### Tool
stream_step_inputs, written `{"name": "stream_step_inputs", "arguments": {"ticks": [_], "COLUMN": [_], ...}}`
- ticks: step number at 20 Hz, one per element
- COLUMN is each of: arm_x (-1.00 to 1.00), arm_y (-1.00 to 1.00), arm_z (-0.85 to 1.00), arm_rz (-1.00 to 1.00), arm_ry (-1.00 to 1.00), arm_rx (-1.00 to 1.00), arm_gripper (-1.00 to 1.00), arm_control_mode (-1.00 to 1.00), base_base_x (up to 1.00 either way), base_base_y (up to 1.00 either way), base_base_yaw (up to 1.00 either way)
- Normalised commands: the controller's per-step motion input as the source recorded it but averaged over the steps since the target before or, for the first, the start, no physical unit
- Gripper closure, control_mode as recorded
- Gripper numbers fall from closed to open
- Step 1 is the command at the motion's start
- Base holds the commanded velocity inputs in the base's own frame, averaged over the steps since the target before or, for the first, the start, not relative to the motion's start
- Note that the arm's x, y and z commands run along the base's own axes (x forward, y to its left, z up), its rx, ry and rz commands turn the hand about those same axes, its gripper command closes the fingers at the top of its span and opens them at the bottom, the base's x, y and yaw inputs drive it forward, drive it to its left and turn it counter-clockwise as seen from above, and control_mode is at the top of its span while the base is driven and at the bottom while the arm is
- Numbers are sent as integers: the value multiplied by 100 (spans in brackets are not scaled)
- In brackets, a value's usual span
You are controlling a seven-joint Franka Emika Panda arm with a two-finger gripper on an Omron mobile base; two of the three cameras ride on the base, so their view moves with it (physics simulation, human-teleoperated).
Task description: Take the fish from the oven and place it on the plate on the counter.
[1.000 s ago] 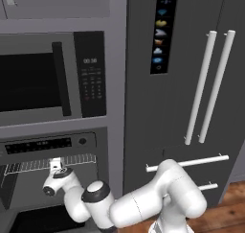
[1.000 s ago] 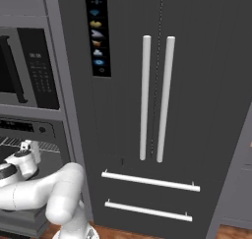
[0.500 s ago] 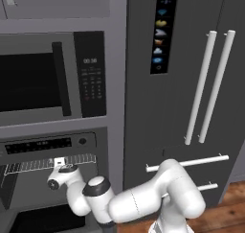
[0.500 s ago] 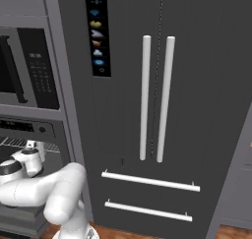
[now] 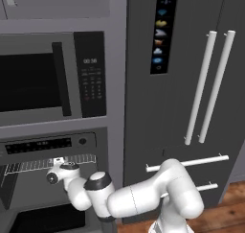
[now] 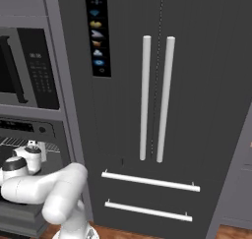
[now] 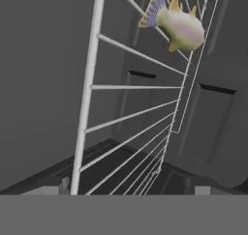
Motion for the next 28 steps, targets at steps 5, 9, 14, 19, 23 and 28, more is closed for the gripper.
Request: {"name": "stream_step_inputs", "arguments": {"ticks": [5, 9, 14, 19, 23, 28], "arm_x": [-8, -52, -53, 0, 0, 0], "arm_y": [0, 0, -1, -14, -9, -1], "arm_z": [-100, -100, -100, -100, -100, -100], "arm_rz": [0, 0, 0, 0, 0, 0], "arm_ry": [0, 0, -1, -17, -17, -11], "arm_rx": [-13, -7, -3, -7, -10, -13], "arm_gripper": [-100, -100, -100, -100, -100, -100], "arm_control_mode": [-100, -100, -100, -100, -100, -100], "base_base_x": [0, 0, 0, 0, 0, 0], "base_base_y": [0, 0, 0, 0, 0, 0], "base_base_yaw": [0, 0, 0, 0, 0, 0]}}
